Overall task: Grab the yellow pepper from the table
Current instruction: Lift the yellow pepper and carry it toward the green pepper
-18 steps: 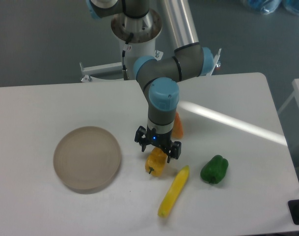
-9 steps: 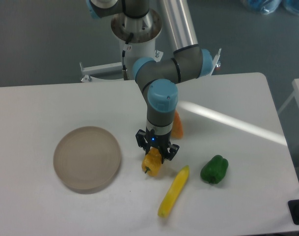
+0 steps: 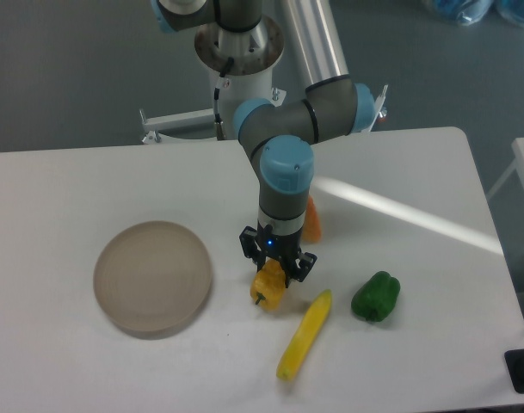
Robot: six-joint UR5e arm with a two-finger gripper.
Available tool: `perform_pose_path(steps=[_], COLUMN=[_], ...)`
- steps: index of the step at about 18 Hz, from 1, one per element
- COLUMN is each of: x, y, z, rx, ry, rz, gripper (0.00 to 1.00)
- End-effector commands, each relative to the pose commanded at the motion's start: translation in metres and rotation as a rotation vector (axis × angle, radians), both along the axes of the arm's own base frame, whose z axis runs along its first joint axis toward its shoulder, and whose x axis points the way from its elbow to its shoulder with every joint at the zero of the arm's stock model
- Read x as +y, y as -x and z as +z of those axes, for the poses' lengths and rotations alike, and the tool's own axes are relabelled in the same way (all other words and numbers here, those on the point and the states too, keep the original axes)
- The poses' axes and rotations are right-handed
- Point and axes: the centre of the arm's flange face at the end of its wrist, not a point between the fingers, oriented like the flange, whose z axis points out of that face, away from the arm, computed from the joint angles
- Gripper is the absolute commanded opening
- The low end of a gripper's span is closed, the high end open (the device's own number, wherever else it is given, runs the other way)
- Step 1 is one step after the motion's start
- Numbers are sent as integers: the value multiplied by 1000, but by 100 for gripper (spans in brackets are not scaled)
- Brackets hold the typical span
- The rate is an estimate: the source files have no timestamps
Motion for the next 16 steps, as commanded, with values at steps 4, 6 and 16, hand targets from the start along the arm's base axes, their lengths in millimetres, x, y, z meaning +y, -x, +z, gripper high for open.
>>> perform_pose_path(steps=[4, 6, 16], x=[-3, -5, -15], y=[52, 69, 126], z=[39, 53, 88], rx=[76, 122, 172], ry=[-26, -33, -22], rz=[-2, -82, -143], gripper=[48, 48, 48])
